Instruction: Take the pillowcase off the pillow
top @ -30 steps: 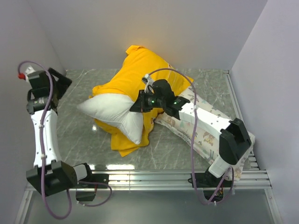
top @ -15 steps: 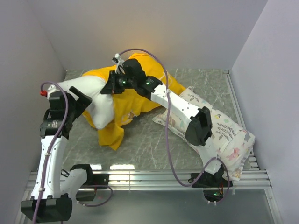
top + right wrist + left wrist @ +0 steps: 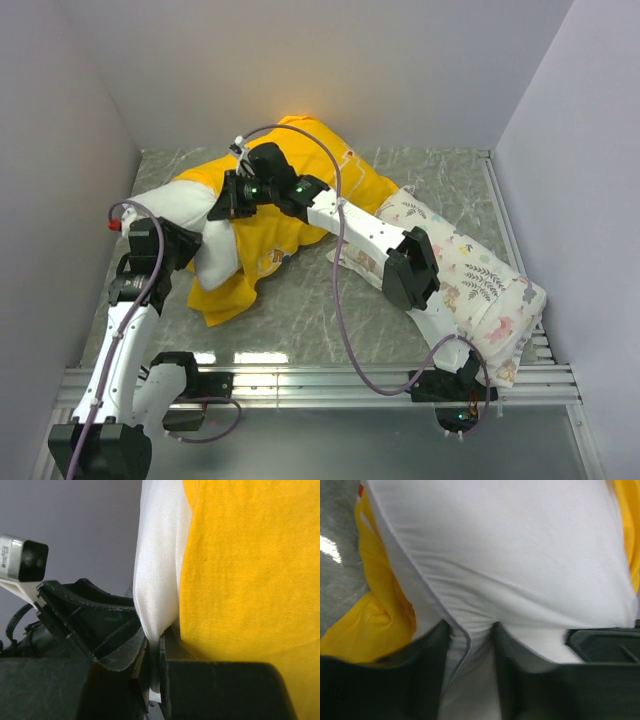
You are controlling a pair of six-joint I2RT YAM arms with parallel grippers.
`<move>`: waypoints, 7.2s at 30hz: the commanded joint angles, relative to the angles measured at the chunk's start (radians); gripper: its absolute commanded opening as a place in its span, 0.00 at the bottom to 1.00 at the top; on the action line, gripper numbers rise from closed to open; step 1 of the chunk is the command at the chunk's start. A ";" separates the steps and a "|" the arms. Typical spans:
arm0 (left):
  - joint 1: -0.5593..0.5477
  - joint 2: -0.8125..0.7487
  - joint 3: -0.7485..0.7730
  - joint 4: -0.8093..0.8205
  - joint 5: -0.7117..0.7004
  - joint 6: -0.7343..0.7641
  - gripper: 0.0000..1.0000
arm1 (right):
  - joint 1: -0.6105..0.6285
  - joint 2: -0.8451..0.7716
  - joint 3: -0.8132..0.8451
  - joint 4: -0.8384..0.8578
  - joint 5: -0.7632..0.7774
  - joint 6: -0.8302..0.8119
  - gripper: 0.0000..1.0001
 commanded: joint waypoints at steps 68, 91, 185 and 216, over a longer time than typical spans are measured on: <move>0.026 -0.138 0.261 -0.273 -0.142 0.143 0.00 | -0.478 -0.214 -0.323 -0.200 0.761 -0.274 0.00; -0.170 0.164 0.205 -0.012 0.013 0.183 0.93 | -0.322 -0.210 -0.488 -0.109 0.726 -0.325 0.00; 0.061 0.399 0.186 0.052 -0.016 0.210 0.00 | 0.143 -0.834 -1.076 0.026 0.790 -0.251 0.77; 0.020 0.353 0.181 0.042 -0.074 0.238 0.00 | -0.013 -0.467 -0.941 0.278 0.998 -0.340 0.00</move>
